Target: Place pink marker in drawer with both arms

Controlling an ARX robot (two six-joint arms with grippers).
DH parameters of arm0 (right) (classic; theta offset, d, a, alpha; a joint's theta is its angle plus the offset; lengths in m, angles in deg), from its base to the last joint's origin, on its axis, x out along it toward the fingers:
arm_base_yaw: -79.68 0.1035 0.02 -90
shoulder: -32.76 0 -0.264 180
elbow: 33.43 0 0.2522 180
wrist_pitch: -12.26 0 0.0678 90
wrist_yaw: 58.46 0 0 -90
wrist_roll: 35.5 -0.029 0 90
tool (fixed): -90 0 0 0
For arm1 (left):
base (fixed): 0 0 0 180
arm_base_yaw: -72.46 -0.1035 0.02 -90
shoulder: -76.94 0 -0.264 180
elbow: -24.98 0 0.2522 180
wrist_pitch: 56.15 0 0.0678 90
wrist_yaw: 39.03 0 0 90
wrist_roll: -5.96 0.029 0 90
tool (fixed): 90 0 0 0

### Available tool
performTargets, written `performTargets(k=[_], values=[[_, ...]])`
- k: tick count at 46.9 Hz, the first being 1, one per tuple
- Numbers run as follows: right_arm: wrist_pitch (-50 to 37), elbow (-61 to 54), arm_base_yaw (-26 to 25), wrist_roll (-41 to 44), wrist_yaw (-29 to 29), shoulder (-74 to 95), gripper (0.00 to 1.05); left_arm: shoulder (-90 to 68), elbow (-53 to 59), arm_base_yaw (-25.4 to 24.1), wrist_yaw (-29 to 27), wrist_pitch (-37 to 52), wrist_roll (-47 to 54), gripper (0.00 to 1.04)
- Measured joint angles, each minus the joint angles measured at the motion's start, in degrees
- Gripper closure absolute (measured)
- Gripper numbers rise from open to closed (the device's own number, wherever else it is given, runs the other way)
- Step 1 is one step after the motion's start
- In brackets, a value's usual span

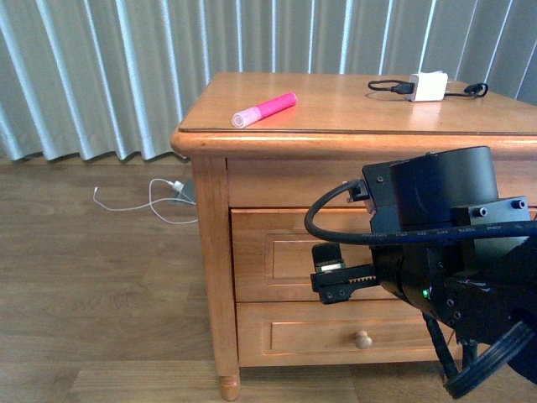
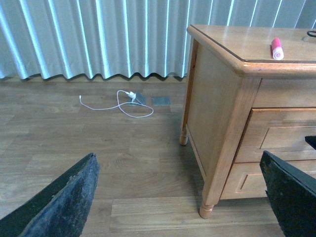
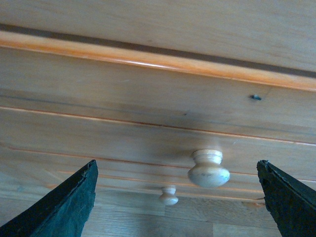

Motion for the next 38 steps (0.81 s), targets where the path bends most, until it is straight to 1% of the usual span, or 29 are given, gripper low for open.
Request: performTargets(k=[17,24,38], values=[[-0.63,2.91,-2.49,0.44,-1.33,4.48,0.09,0.0,0.0,0.0,0.0,0.0,0.0,0.06],[-2.05,2.75,-2.69,0.48,-1.62,5.11,0.09,0.0,0.0,0.0,0.0,0.0,0.0,0.06],[-2.12,2.75,-2.73,0.94,-1.99,5.46,0.09,0.0,0.0,0.0,0.0,0.0,0.0,0.06]])
